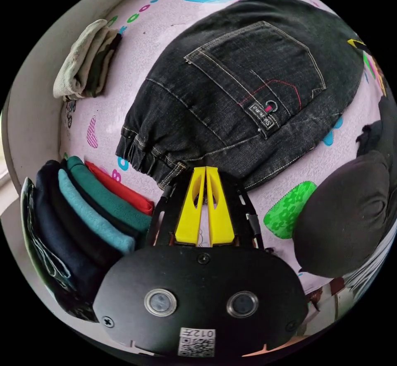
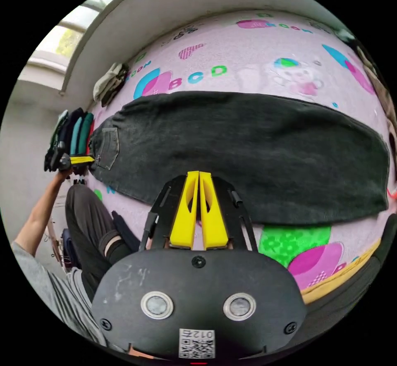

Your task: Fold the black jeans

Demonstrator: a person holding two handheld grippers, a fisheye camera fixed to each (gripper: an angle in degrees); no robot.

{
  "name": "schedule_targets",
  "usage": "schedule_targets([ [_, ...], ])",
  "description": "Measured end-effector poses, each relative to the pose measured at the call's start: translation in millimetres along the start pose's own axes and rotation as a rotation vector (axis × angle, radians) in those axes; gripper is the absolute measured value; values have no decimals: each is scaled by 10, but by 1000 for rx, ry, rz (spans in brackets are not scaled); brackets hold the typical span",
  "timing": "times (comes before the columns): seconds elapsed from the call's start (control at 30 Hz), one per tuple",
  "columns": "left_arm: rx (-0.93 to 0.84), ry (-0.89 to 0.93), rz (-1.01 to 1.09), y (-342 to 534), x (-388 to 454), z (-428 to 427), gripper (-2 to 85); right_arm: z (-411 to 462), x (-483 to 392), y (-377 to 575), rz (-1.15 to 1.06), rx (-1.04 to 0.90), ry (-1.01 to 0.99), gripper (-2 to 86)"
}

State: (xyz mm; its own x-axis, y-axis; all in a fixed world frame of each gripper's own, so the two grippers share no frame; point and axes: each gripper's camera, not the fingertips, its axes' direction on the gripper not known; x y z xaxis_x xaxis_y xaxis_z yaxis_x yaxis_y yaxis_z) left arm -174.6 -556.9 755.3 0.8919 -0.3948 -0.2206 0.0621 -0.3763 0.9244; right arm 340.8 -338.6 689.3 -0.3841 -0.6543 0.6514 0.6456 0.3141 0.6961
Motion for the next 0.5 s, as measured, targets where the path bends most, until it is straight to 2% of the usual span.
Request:
schedule_targets([
  [0.1, 82, 65, -145, 76, -87, -222, 49, -549, 694, 353, 133, 91, 47, -4],
  [0.17, 246, 154, -221, 105, -64, -481, 42, -1057, 1493, 703, 400, 218, 106, 8],
  [0.23, 424, 392, -284, 7, 40, -681, 20, -1406, 2087, 987, 605, 320, 73, 37],
  [0.3, 449, 517, -282, -196, 206, -685, 13, -1694, 2548, 1223, 763, 412, 54, 53],
  [0.37, 394, 480, -207, -461, 460, -687, 9, -1979, 2967, 1389, 879, 484, 45, 67],
  [0.5, 294, 383, -87, -924, 896, -672, 6, -2191, 3371, 1419, 938, 506, -9, 78],
])
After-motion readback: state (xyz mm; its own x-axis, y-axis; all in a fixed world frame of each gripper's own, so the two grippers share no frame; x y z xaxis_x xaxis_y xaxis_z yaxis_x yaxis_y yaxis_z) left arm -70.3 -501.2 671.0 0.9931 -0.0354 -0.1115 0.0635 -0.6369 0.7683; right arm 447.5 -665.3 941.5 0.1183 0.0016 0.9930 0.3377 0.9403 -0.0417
